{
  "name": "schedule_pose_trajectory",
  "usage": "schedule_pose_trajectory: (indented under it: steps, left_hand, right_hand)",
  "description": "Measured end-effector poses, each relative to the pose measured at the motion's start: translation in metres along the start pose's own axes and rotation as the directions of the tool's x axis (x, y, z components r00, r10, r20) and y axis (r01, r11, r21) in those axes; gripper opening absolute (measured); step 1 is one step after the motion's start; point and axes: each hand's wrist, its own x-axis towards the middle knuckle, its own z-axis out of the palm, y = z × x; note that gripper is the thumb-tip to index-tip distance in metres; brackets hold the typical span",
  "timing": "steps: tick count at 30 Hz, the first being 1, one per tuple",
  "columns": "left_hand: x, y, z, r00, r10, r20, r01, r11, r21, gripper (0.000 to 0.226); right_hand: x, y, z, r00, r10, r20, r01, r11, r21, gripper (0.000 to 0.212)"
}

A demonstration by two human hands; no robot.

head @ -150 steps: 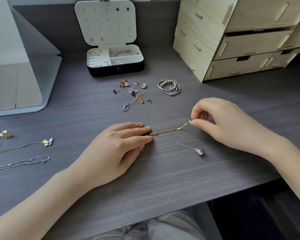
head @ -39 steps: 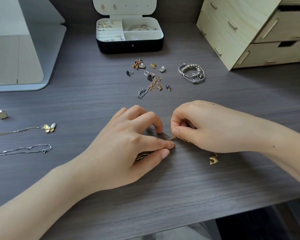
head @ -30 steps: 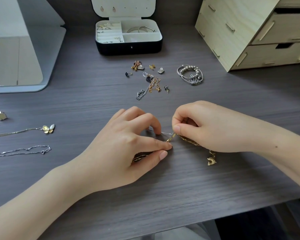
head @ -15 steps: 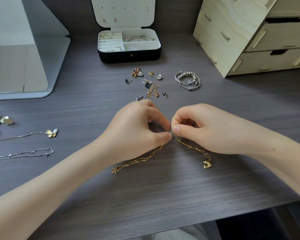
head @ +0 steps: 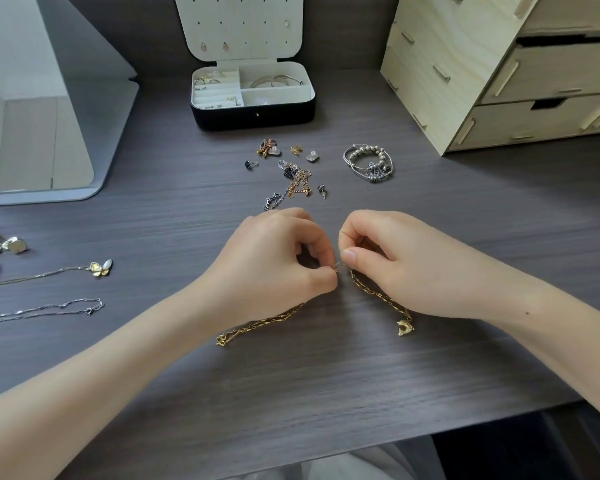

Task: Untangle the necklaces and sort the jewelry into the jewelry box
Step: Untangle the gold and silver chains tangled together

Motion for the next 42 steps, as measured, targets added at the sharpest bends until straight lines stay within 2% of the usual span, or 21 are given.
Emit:
schedule_pose_trajectory:
  steps: [4,11,15,18,23,26,33,37,42]
  left_hand:
    - [-0.001,0.0,0.001,0.997,-0.071,-0.039,0.066,0.991,-0.118,0.006]
    - [-0.004,0.001,0.001,0.993,-0.121,-0.016,0.118,0.987,-0.113,0.009]
    - [-0.004,-0.001,0.0,0.989,-0.147,0.01,0.147,0.975,-0.164,0.01]
    - [-0.002,0.0,-0.001,0.985,-0.17,0.036,0.173,0.949,-0.264,0.012]
    - [-0.001,0.001,-0.004,0.981,-0.182,0.065,0.193,0.926,-0.324,0.01]
    - [-0.003,-0.002,-0.006,0.985,-0.157,0.078,0.174,0.917,-0.359,0.013]
    - [-0.007,-0.013,-0.012,0.995,0.001,0.103,0.038,0.926,-0.376,0.008]
    - [-0.006,-0.018,-0.01,0.994,0.069,0.085,-0.039,0.948,-0.315,0.004]
    - [-0.008,-0.017,-0.007,0.993,0.118,0.022,-0.111,0.974,-0.199,0.01]
  right_hand:
    - [-0.002,-0.001,0.008,0.99,-0.061,-0.125,0.065,0.998,0.026,0.01]
    - [-0.001,0.002,0.022,0.974,-0.09,-0.209,0.118,0.985,0.126,0.014]
    - [0.0,0.004,0.012,0.988,-0.059,-0.143,0.108,0.925,0.364,0.025]
    - [0.002,0.003,0.007,0.99,-0.055,-0.13,0.11,0.881,0.46,0.025]
    - [0.005,0.001,0.012,0.987,0.077,-0.139,0.033,0.758,0.651,0.027]
    - [0.005,0.001,0.012,0.987,0.113,-0.119,-0.007,0.751,0.66,0.024]
    - [0.007,-0.003,0.004,0.991,0.128,-0.027,-0.082,0.77,0.633,0.024]
    - [0.009,-0.003,-0.001,0.99,0.133,0.047,-0.132,0.753,0.645,0.024]
    - [0.007,-0.002,-0.001,0.996,0.069,0.062,-0.092,0.813,0.575,0.02]
